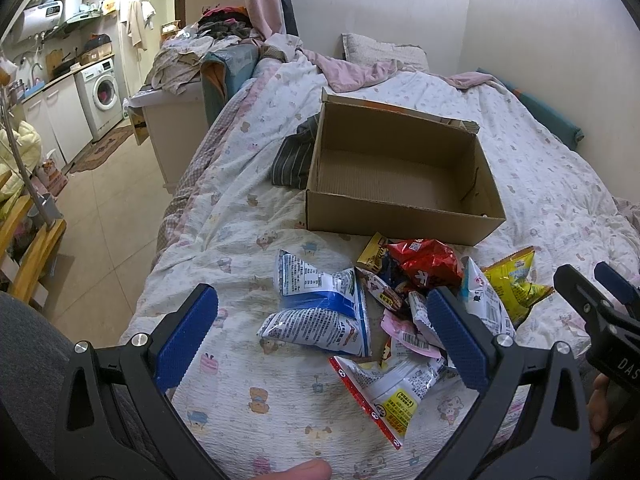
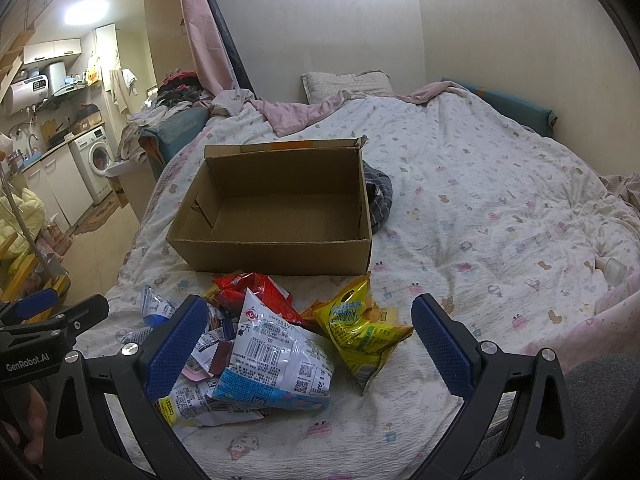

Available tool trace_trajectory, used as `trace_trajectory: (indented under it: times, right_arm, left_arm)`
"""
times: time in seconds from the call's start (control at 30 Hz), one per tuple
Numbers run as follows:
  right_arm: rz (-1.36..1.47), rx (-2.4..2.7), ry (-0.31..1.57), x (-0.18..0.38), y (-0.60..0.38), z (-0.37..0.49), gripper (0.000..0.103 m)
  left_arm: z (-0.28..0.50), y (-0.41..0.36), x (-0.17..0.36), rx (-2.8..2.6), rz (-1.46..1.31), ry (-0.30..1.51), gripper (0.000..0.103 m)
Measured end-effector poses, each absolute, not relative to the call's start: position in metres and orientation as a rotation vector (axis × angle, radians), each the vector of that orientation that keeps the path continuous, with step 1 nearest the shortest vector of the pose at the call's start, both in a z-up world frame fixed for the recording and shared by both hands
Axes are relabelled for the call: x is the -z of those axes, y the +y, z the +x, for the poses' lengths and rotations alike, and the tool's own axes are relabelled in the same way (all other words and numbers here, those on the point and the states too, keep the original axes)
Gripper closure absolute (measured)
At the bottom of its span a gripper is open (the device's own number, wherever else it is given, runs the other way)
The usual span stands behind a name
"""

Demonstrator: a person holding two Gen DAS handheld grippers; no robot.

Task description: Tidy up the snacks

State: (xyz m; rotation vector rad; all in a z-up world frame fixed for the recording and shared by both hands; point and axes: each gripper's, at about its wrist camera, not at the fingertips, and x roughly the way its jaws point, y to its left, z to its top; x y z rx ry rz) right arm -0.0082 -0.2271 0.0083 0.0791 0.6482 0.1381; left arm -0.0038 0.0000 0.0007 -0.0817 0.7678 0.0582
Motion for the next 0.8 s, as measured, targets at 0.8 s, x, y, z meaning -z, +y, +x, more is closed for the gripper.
trace_trajectory:
  times: [0.8]
  right_arm:
    - [0.272, -0.137, 0.784, -0.028, -0.311, 0.044, 0.000]
  left_arm:
    - [0.035, 0.011, -0.026, -0.054, -0.064, 0.859, 0.000]
